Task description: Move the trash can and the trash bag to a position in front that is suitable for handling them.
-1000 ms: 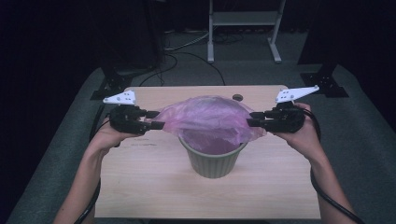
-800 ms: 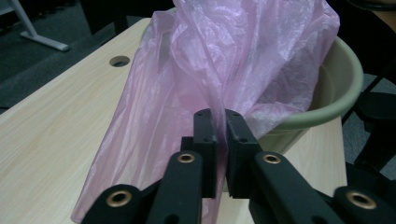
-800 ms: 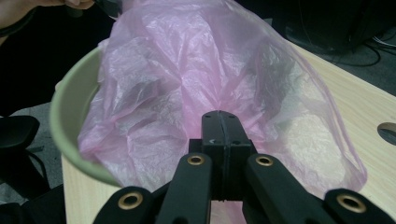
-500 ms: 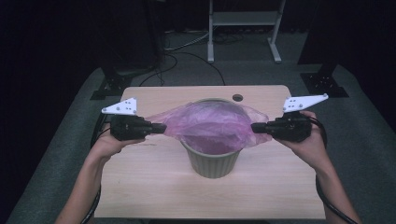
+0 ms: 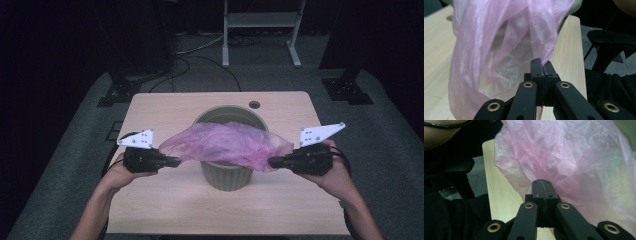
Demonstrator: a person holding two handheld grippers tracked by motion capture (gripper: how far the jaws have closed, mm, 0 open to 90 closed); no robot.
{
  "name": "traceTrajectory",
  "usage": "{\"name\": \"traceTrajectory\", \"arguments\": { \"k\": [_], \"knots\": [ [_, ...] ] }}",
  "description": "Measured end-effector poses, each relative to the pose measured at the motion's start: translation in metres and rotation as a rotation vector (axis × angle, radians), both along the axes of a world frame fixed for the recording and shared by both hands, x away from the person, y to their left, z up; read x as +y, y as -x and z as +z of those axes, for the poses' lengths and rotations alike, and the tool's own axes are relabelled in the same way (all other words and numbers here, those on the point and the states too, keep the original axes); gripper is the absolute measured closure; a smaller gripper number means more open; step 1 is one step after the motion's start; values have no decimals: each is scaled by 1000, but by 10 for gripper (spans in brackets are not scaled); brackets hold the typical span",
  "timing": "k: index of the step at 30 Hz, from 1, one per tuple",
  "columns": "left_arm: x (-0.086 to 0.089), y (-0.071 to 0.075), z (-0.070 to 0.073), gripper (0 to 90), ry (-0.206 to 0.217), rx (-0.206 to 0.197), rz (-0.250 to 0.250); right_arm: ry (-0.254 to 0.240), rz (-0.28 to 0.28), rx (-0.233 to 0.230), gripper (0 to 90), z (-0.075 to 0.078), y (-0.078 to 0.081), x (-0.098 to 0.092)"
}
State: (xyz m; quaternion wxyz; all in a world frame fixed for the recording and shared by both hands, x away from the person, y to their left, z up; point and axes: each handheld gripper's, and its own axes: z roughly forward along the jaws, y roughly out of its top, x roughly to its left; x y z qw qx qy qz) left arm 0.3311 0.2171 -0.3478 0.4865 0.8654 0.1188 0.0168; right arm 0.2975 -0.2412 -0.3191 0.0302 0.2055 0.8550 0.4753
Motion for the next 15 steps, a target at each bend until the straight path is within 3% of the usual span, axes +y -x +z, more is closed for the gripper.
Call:
{"name": "traceTrajectory", "arguments": {
  "k": [5,15],
  "knots": [
    [-6,-3,-18,898,-39,35,-7,31,20,41,900,-15,-2,5],
    [-9,-11,-34,899,-85,60,15,94,16,82,900,-36,-7,8]
  ]
}}
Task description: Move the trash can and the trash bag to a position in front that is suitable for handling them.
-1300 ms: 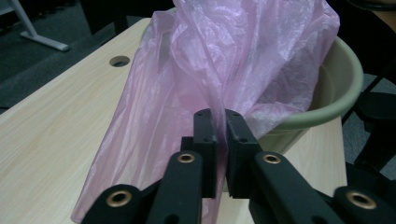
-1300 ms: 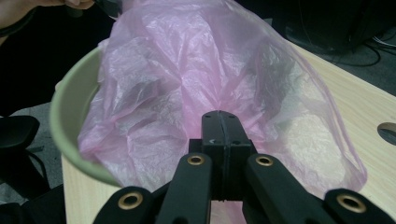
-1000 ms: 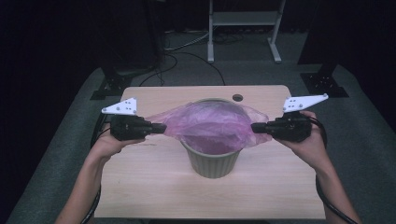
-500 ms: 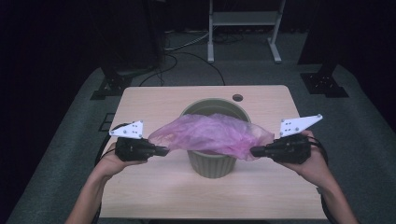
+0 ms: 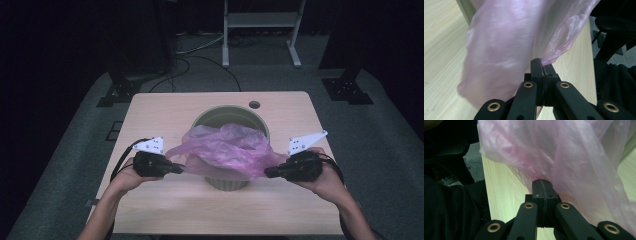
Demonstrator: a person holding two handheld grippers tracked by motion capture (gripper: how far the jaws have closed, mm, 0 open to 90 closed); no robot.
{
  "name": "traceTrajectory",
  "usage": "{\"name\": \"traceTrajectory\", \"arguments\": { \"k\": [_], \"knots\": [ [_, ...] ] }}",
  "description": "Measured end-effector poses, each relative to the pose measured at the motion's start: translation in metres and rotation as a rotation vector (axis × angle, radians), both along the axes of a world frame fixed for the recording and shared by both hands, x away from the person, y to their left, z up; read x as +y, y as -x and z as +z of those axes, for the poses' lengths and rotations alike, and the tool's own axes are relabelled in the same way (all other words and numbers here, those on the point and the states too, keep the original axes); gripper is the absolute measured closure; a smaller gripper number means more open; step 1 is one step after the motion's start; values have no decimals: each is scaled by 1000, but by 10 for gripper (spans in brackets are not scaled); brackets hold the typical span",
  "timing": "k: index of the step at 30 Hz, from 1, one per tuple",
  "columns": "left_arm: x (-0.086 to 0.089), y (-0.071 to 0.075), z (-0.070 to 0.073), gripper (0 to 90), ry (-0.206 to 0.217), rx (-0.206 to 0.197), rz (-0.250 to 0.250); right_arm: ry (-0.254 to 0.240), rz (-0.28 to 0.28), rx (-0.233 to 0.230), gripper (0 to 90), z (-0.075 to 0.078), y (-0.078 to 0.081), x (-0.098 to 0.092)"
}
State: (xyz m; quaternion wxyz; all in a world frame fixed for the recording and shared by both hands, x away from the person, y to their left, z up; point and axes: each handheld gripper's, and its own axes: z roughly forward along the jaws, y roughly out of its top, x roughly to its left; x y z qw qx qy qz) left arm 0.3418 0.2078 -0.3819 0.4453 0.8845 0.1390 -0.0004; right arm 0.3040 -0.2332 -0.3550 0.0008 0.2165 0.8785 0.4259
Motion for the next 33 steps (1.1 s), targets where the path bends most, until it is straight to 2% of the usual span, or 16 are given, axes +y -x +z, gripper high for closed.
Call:
{"name": "traceTrajectory", "arguments": {
  "k": [5,10,14,17,25,28,33],
  "knots": [
    [1,-2,-7,899,-28,7,18,33,-19,6,900,-8,-1,-1],
    [1,-4,-9,897,-30,9,27,26,-34,-1,896,-10,0,-5],
    [6,0,-4,803,-10,9,28,-12,-23,18,785,-7,4,-13],
    [14,4,1,737,-4,11,40,-23,-20,18,744,-3,13,-20],
    [34,20,18,656,10,-5,54,-48,-20,16,669,9,33,-43],
    [39,25,21,627,4,-7,57,-53,-36,-1,661,15,39,-51],
    [52,30,27,606,6,-14,80,-95,-77,-44,659,32,43,-66]
  ]
}}
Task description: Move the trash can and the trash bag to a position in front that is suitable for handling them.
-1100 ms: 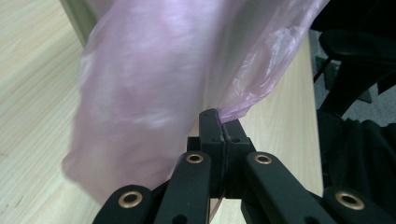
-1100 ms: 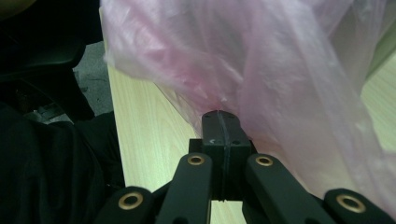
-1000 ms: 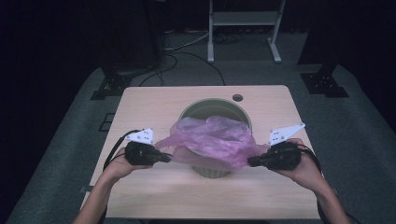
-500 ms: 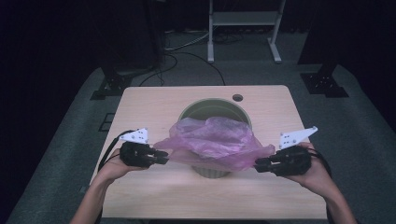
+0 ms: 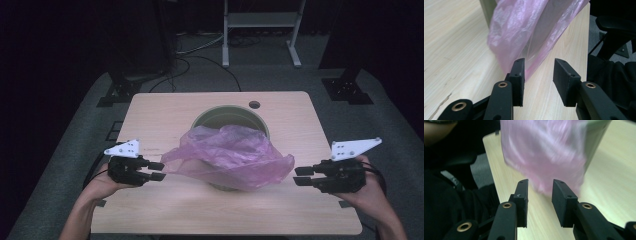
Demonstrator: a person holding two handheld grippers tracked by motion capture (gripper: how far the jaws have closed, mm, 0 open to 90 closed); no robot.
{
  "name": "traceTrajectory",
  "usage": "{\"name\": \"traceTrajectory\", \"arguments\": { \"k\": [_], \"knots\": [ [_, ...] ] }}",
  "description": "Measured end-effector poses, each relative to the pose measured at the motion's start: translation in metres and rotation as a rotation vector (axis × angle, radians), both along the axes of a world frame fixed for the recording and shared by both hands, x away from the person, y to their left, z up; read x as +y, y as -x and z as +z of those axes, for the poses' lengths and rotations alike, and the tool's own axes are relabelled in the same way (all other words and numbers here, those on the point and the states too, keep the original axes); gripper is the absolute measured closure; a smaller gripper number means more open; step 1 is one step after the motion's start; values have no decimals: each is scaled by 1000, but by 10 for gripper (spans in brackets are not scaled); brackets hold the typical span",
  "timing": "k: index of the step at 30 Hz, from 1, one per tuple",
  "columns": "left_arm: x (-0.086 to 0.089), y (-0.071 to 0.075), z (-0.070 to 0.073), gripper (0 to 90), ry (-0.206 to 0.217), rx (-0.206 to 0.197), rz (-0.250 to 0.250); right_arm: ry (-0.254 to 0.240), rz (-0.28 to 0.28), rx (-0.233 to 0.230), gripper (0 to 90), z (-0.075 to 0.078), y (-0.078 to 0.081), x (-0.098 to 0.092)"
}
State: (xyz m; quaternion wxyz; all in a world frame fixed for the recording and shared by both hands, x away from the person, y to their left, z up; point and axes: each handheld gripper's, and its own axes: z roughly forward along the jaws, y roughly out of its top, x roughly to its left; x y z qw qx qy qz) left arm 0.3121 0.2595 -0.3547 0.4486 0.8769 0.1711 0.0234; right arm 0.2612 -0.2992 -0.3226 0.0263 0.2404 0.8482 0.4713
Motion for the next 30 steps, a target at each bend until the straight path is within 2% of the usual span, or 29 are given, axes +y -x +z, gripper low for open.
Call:
{"name": "traceTrajectory", "arguments": {
  "k": [3,6,10,12,15,19,23,30],
  "knots": [
    [2,0,7,597,5,-11,11,-14,-20,-24,659,13,-4,-3],
    [-2,-2,16,585,8,-26,6,-8,-27,-41,659,25,-14,2],
    [-10,-6,29,570,21,-48,-11,-15,-1,-55,659,38,-28,16],
    [-16,-9,35,560,13,-55,-23,-19,18,-59,659,43,-35,26],
    [-23,-13,40,544,12,-61,-37,6,44,-61,659,49,-44,42],
    [-34,-19,45,522,25,-75,-49,21,81,-52,660,51,-53,61],
    [-46,-22,45,504,18,-83,-67,28,129,-42,658,48,-55,78],
    [-62,-30,42,470,-21,-80,-64,48,190,-34,649,42,-54,98]
  ]
}}
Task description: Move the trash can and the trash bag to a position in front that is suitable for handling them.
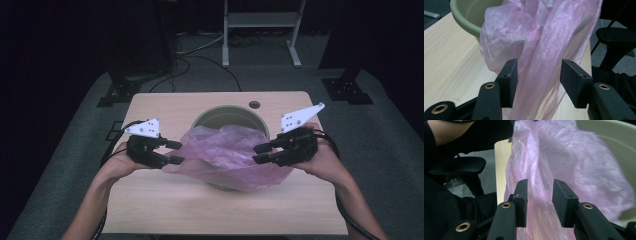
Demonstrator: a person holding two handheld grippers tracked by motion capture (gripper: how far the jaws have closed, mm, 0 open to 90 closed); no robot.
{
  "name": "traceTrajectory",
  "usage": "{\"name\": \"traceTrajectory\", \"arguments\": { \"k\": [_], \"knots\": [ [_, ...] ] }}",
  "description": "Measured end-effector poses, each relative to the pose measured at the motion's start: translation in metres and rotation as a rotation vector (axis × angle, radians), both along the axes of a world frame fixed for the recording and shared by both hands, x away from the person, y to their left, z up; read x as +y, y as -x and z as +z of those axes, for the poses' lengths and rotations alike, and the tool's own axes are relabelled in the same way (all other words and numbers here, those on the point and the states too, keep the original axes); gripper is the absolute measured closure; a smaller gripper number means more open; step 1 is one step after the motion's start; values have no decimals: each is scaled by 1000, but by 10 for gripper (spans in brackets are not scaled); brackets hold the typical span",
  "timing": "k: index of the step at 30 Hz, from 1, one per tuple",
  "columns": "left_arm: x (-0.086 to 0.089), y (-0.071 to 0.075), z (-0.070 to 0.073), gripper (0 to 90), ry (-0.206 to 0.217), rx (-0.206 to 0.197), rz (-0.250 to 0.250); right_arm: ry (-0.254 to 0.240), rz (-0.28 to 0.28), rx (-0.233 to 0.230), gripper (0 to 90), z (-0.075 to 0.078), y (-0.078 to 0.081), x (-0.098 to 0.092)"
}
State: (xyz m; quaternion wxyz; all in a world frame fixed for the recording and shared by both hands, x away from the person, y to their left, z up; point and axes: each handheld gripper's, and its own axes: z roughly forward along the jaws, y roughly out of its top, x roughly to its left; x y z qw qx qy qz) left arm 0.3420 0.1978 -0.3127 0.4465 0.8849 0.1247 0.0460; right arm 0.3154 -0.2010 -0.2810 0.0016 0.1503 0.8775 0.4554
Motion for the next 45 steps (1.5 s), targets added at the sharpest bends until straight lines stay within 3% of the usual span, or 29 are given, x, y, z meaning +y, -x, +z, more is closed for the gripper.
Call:
{"name": "traceTrajectory", "arguments": {
  "k": [3,7,12,16,20,31,36,45],
  "knots": [
    [-4,-3,-2,498,-6,10,3,19,16,-6,635,-2,0,7],
    [-7,-5,-3,604,-19,10,3,30,25,-6,644,-5,-1,11],
    [-8,-7,-3,755,-17,-5,16,40,12,2,794,-7,-2,12],
    [-7,-8,-2,818,-12,-14,26,32,-4,4,899,-6,-2,10],
    [-5,-11,1,862,2,-27,50,34,-28,-3,900,-5,-3,8],
    [-14,-29,14,895,21,-67,113,18,-183,-53,900,4,-20,-3],
    [-25,-45,20,898,17,-83,146,39,-266,-69,900,6,-37,-6],
    [-36,-78,19,898,1,-73,198,41,-374,-46,900,-3,-76,-10]
  ]
}}
